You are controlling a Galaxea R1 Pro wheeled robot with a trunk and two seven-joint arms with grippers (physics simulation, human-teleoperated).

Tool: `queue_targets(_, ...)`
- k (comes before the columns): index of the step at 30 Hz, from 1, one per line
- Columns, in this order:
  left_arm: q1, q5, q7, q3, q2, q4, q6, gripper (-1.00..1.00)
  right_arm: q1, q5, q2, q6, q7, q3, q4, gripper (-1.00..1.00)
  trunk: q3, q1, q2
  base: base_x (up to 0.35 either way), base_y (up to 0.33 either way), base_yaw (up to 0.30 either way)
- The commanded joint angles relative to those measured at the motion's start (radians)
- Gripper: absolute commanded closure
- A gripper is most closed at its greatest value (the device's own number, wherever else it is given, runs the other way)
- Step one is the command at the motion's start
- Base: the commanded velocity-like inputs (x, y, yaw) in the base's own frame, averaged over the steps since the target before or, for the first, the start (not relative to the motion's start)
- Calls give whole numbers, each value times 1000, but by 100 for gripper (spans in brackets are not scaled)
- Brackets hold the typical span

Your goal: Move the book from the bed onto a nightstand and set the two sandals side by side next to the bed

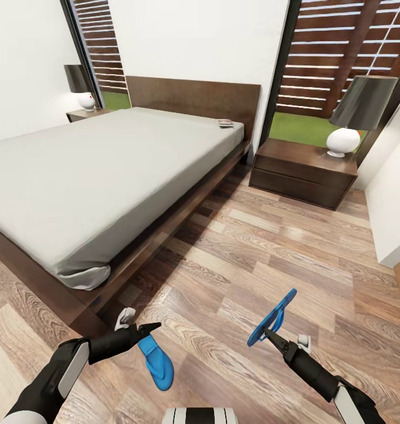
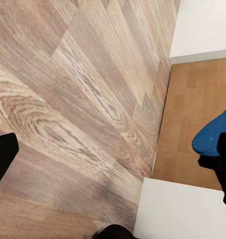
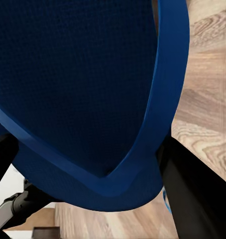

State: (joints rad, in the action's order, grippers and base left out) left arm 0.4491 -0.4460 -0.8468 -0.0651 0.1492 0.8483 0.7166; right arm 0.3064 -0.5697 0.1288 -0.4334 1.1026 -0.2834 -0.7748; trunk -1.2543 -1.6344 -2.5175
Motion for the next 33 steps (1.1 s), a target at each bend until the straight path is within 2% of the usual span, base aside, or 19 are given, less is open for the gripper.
queue_targets(1,0,-3,-1,-1,0,0,6,-100,0,-7,1,-11,-2,0,0,100,-1,0,0,0,0,0)
queue_targets(19,0,-3,-1,-1,-2,0,5,-100,0,-7,0,-11,-52,-2,0,100,-1,0,0,0,0,0)
queue_targets(33,0,-3,-1,-1,-2,0,4,-100,0,-8,1,-10,-58,-3,0,100,-1,0,0,0,0,0)
